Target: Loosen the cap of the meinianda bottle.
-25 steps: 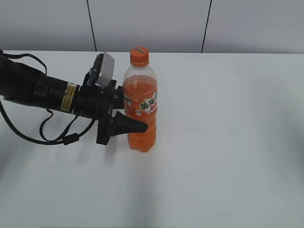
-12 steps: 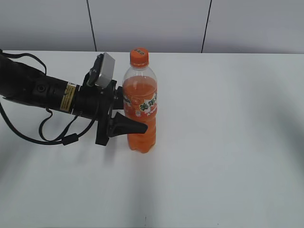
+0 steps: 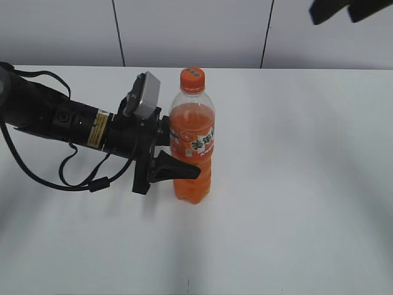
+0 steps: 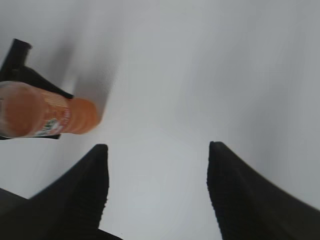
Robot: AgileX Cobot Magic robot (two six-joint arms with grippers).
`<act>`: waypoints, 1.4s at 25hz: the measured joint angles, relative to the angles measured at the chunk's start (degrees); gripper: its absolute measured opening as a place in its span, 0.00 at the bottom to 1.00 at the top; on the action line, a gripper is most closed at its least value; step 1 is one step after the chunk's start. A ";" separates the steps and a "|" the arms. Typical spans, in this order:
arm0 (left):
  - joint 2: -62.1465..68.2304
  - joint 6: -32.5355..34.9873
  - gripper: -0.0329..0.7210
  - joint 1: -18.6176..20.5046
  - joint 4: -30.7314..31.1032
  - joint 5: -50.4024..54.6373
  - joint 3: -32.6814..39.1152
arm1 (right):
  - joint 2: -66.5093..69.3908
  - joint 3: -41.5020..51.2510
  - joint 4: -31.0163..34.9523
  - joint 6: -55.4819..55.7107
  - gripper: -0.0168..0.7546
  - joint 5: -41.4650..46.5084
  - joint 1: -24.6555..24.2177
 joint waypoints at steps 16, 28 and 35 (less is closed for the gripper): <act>0.00 0.00 0.58 -2.02 -0.05 0.17 0.00 | 14.22 -9.17 -0.16 1.26 0.63 0.06 18.75; 0.00 -0.05 0.58 -2.05 -0.05 0.17 0.00 | 15.75 -9.22 -6.54 2.65 0.63 0.06 23.91; 0.00 -0.05 0.58 -2.05 -0.05 0.17 0.00 | 15.86 -9.22 -7.02 2.87 0.62 0.01 23.91</act>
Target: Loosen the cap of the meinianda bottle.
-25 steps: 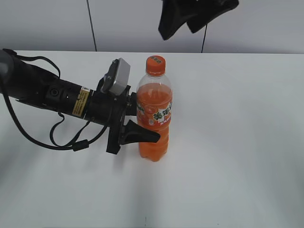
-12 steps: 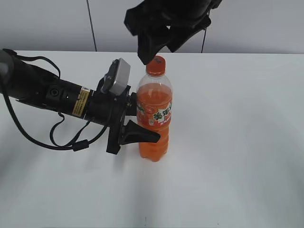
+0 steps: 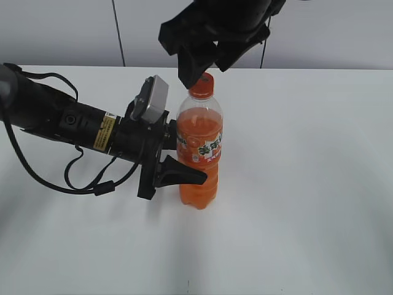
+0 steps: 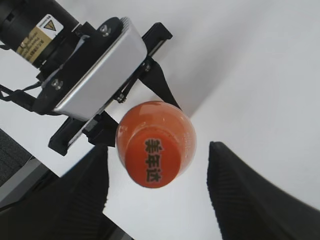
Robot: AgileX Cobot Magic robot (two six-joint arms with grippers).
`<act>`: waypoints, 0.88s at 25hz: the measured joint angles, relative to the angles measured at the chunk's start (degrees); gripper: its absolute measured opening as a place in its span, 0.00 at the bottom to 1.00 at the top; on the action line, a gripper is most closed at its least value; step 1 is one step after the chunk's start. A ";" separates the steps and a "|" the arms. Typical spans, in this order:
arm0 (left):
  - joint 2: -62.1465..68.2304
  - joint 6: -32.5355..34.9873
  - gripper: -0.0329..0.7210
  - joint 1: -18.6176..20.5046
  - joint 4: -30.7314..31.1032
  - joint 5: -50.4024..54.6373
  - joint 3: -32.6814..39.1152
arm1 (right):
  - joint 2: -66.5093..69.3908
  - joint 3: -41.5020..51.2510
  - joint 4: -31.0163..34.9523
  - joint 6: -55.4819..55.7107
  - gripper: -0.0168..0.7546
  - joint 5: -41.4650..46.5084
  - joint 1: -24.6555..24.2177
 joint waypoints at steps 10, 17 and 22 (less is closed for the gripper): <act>0.00 0.00 0.58 0.00 0.00 0.00 0.00 | 1.52 0.00 -0.05 0.06 0.62 0.00 0.00; 0.00 -0.06 0.58 0.00 0.00 0.35 0.00 | 1.54 0.00 -0.05 0.12 0.47 0.00 0.00; 0.00 -0.18 0.58 0.00 0.00 0.41 0.00 | 1.54 0.00 0.20 0.06 0.37 0.00 0.00</act>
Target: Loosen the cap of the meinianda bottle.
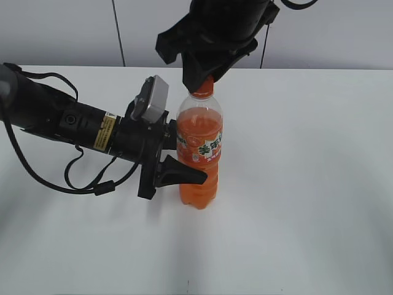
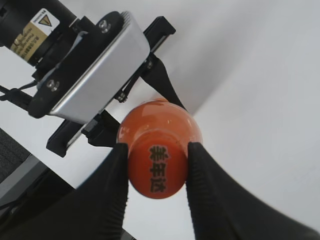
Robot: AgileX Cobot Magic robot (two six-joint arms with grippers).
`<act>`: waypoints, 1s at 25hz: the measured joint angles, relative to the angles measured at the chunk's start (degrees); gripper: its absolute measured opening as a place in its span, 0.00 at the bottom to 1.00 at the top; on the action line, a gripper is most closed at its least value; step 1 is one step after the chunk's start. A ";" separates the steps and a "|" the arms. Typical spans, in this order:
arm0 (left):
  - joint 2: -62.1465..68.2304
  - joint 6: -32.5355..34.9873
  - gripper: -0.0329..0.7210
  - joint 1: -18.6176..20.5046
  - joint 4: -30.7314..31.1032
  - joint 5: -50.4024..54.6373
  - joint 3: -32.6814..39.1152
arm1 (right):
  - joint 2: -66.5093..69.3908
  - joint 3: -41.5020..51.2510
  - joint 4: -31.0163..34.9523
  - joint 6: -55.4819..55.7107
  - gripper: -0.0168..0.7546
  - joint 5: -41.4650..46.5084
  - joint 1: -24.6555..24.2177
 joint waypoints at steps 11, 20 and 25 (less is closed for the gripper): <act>-0.09 0.00 0.58 0.00 0.24 0.05 0.00 | 0.00 -0.26 0.81 -35.95 0.37 0.42 0.00; -0.09 0.00 0.58 -0.04 0.24 0.05 0.00 | 0.00 -0.42 0.39 -63.94 0.37 0.59 0.00; -0.13 0.00 0.58 -0.04 0.24 0.06 0.00 | 0.00 -0.42 0.39 -66.12 0.37 0.54 0.00</act>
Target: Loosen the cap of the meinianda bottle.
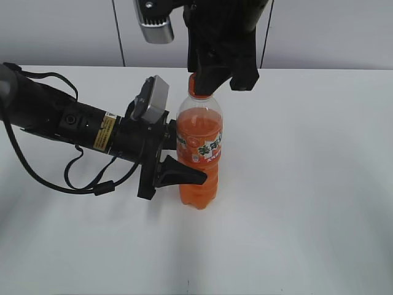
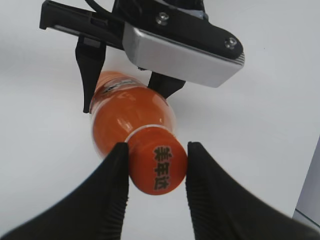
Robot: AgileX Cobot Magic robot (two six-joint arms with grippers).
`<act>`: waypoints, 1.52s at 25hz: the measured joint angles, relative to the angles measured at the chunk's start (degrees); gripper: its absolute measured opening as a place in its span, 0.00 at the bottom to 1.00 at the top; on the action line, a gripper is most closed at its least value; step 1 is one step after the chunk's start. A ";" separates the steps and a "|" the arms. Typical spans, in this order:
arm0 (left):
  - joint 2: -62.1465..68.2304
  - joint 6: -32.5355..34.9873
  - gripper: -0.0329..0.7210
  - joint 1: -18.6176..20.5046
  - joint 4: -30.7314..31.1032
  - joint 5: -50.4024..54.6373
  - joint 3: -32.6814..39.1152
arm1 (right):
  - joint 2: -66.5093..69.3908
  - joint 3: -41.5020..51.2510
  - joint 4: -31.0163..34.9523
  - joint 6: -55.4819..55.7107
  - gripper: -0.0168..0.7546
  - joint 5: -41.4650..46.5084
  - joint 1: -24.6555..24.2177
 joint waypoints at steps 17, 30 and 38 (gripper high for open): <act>-0.06 -0.04 0.58 -0.06 0.06 0.23 0.00 | -4.54 0.00 3.06 17.39 0.77 -0.10 0.00; -0.06 -0.04 0.58 -0.06 0.06 0.23 0.00 | -4.70 0.00 0.37 84.23 0.73 -0.10 0.00; -0.06 -0.04 0.58 -0.06 0.06 0.23 0.00 | -2.38 0.00 0.28 84.84 0.71 -0.10 0.00</act>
